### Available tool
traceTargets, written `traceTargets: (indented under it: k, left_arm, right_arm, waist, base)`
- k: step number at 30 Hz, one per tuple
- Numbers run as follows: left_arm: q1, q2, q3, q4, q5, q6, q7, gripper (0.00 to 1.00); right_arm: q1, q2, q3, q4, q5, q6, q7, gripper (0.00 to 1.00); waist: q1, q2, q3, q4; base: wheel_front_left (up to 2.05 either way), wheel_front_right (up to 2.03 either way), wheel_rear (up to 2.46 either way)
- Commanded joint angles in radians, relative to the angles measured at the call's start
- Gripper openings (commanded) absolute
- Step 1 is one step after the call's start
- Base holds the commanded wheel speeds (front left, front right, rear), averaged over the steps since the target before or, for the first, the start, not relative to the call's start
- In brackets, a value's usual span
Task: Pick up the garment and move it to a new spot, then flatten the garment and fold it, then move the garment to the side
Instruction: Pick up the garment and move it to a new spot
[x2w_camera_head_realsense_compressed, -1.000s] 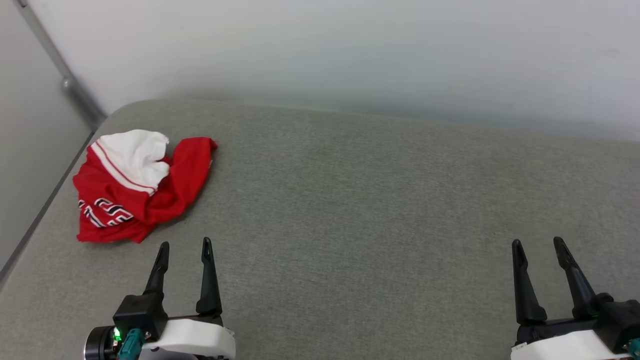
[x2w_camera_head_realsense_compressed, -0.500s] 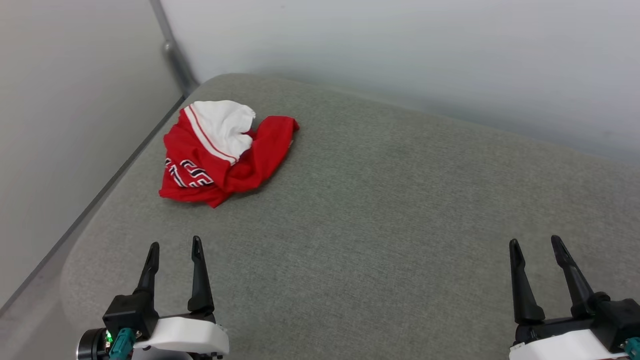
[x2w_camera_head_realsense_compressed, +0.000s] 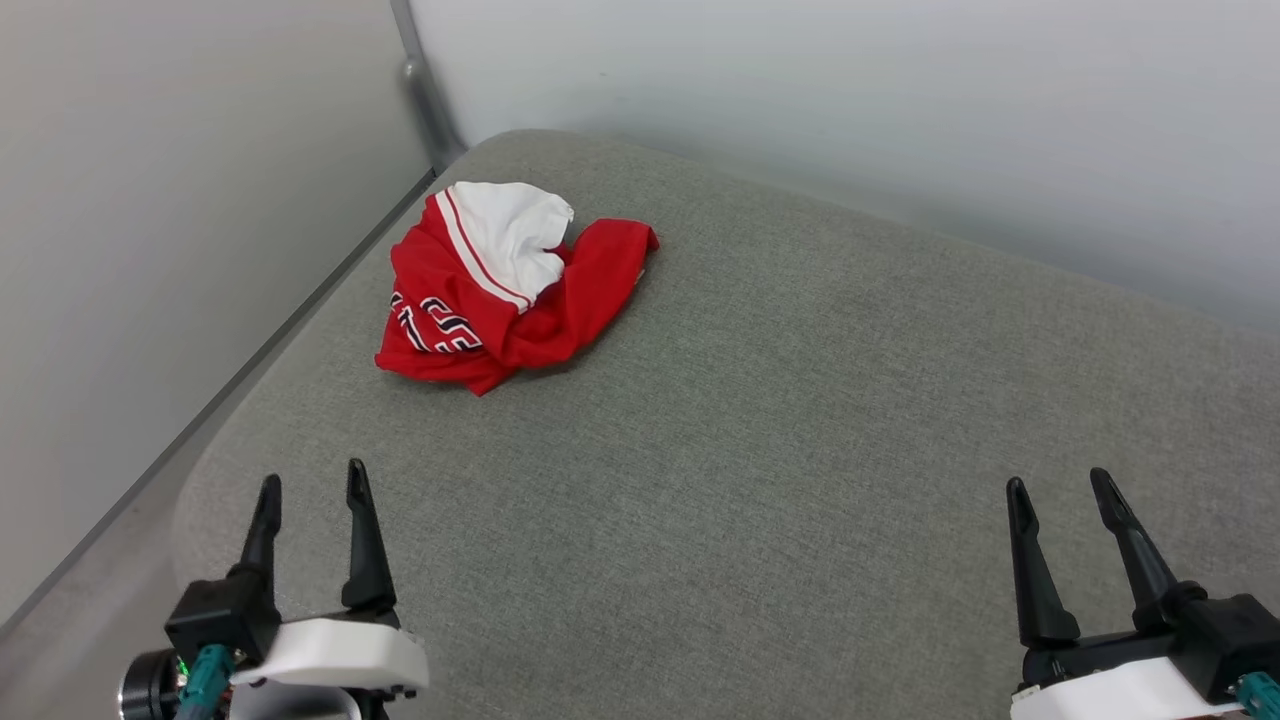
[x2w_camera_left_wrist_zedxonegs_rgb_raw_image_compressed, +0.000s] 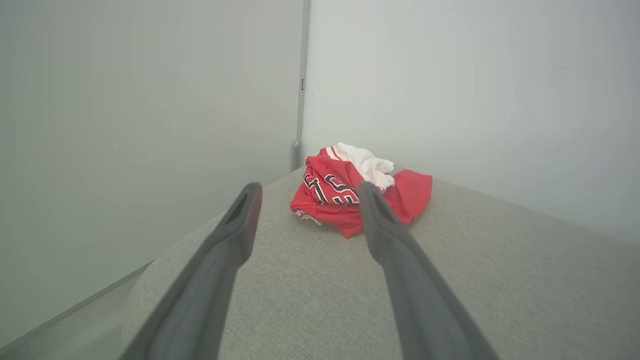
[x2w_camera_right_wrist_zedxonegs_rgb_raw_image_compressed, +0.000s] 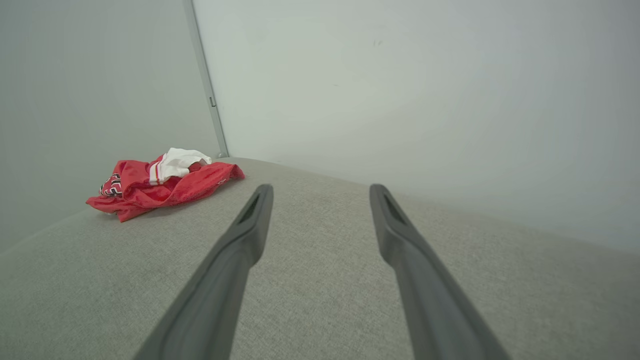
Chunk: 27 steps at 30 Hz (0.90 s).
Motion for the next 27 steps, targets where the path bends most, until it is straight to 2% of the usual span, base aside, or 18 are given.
traceTargets:
  k: [1,5,9,17,19,22,27]
  left_arm:
    - [-0.026,0.001,0.010,-0.004,0.007,-0.007,-0.003,1.00]
    - [-0.101,0.003,0.073,-0.012,0.048,-0.050,-0.003,1.00]
    - [-0.220,0.029,0.154,-0.011,0.059,-0.104,-0.003,1.00]
    - [-0.486,0.125,0.286,0.029,0.026,-0.186,-0.003,1.00]
    - [-0.542,0.150,0.291,0.063,0.009,-0.200,-0.003,1.00]
    - [-0.637,0.217,0.277,0.119,-0.016,-0.211,-0.003,1.00]
    - [-0.751,0.328,0.171,0.216,-0.081,-0.216,0.054,1.00]
  right_arm:
    - [-0.010,0.002,0.000,-0.005,-0.004,0.000,-0.002,1.00]
    - [-0.023,0.002,-0.004,-0.013,-0.018,0.000,-0.002,1.00]
    - [-0.040,0.002,-0.011,-0.024,-0.042,0.000,-0.002,1.00]
    - [-0.093,0.002,-0.034,-0.060,-0.102,0.000,-0.002,1.00]
    - [-0.103,0.002,-0.042,-0.071,-0.116,0.000,-0.002,1.00]
    - [-0.118,0.002,-0.051,-0.088,-0.132,0.000,-0.002,1.00]
    - [-0.142,0.002,-0.062,-0.111,-0.153,0.000,-0.002,1.00]
  waist:
    - [0.0000,0.0000,0.005,-0.005]
    - [0.0000,0.0000,0.031,-0.026]
    - [0.0000,0.0000,0.081,-0.055]
    - [0.0000,0.0000,0.212,-0.118]
    - [0.0000,0.0000,0.240,-0.125]
    - [0.0000,0.0000,0.285,-0.134]
    - [0.0000,0.0000,0.344,-0.146]
  base:
    - [0.00,0.00,0.00]
    - [0.00,0.00,0.00]
    - [0.00,0.00,0.00]
    - [0.00,0.00,0.00]
    - [0.00,0.00,0.00]
    - [0.00,0.00,0.00]
    - [0.00,0.00,0.00]
